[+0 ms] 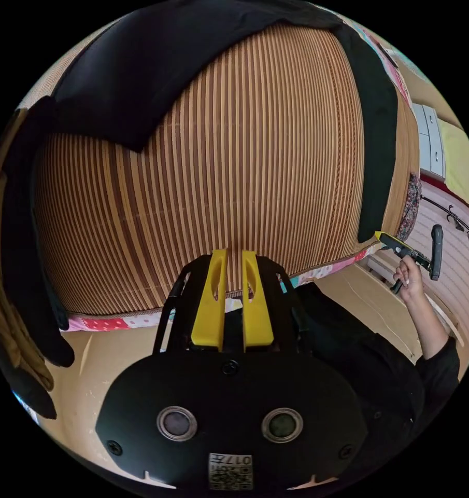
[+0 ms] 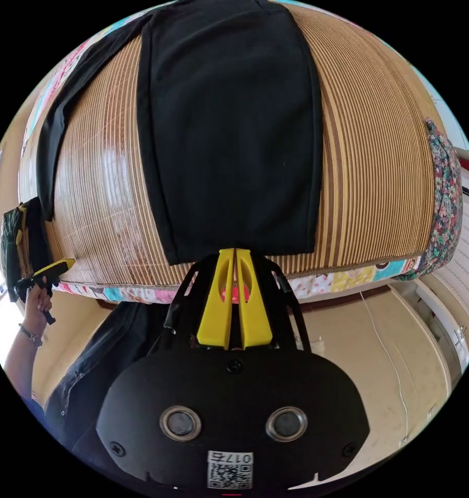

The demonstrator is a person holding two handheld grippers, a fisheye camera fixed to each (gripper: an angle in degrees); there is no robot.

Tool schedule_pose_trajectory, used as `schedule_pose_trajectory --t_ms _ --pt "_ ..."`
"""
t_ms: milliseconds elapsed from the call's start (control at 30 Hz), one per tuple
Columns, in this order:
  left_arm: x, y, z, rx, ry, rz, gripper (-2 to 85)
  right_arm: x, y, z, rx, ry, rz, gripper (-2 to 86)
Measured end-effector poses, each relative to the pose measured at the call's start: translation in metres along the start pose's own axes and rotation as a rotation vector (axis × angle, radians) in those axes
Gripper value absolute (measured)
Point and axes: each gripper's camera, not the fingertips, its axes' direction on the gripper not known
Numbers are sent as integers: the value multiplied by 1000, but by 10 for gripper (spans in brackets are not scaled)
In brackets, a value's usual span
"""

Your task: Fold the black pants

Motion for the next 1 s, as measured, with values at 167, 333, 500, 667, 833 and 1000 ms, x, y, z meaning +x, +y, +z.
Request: schedule_pose_trajectory --t_ms 167,333,500,667,833,1000 --pt "-15 -20 -62 123 -109 40 41 -14 -35 -53 115 0 87 3" --pt "-42 -25 -99 200 -114 -34 43 -44 -42 -28 -11 60 27 3" --pt "-64 -14 -89 172 -159 -70 49 -81 -13 -24 82 209 -109 4" --pt "-74 -14 -88 150 -203 -24 52 -75 11 -32 89 119 -80 3" --pt "-95 -23 -101 196 -270 -28 59 -91 10 -42 18 177 -119 4" --pt "-113 -18 -50 111 -212 -53 59 -102 9 -51 -29 181 -100 5"
